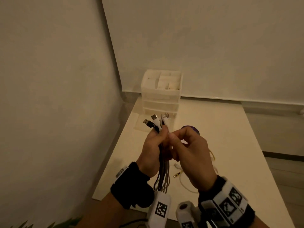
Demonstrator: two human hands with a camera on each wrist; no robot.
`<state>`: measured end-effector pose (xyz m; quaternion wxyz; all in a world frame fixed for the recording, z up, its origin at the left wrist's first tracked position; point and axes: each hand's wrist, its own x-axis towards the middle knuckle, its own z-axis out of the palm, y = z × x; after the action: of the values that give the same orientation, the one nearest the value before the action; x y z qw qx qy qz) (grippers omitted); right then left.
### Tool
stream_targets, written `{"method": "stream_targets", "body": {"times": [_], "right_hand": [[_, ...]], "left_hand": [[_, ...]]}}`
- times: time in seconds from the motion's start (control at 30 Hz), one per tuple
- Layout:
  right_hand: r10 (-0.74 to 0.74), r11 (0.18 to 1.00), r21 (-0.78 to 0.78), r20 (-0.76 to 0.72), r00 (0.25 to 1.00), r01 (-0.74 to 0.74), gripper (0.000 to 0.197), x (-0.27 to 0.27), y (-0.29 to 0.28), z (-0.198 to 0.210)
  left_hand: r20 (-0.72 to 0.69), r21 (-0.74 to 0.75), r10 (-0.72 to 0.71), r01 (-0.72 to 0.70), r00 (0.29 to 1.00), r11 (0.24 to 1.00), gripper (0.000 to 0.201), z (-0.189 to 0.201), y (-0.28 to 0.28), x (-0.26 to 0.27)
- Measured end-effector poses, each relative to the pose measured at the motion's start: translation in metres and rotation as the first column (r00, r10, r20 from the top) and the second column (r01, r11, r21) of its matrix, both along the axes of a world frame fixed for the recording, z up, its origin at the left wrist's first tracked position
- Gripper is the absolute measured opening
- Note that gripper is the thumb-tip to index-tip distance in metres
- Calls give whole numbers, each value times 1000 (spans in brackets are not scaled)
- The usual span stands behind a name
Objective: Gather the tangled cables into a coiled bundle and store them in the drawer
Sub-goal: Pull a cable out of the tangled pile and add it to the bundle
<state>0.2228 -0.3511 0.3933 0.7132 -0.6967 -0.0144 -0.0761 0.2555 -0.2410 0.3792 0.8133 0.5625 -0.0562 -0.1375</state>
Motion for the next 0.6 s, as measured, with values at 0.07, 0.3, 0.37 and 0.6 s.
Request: {"method": "stream_targets", "body": {"times": [0.07, 0.3, 0.37, 0.6], "right_hand": [[-34, 998, -51, -8, 999, 34, 11, 0, 1, 2], [-163, 962, -218, 9, 987, 161, 16, 9, -5, -10], [-173, 948, -264, 37, 984, 177, 17, 11, -5, -17], [-2, 872, -488, 48, 999, 25, 13, 3, -12, -31]], "left_hand": [[-38, -23, -33, 32, 999, 999, 44, 4, -1, -2], [-30, 118, -28, 32, 999, 993, 55, 6, -17, 0], [-3, 191, -20, 20, 1000, 981, 32, 6, -22, 4], [-12, 235, 195, -186, 981, 954, 35, -6, -16, 13]]}}
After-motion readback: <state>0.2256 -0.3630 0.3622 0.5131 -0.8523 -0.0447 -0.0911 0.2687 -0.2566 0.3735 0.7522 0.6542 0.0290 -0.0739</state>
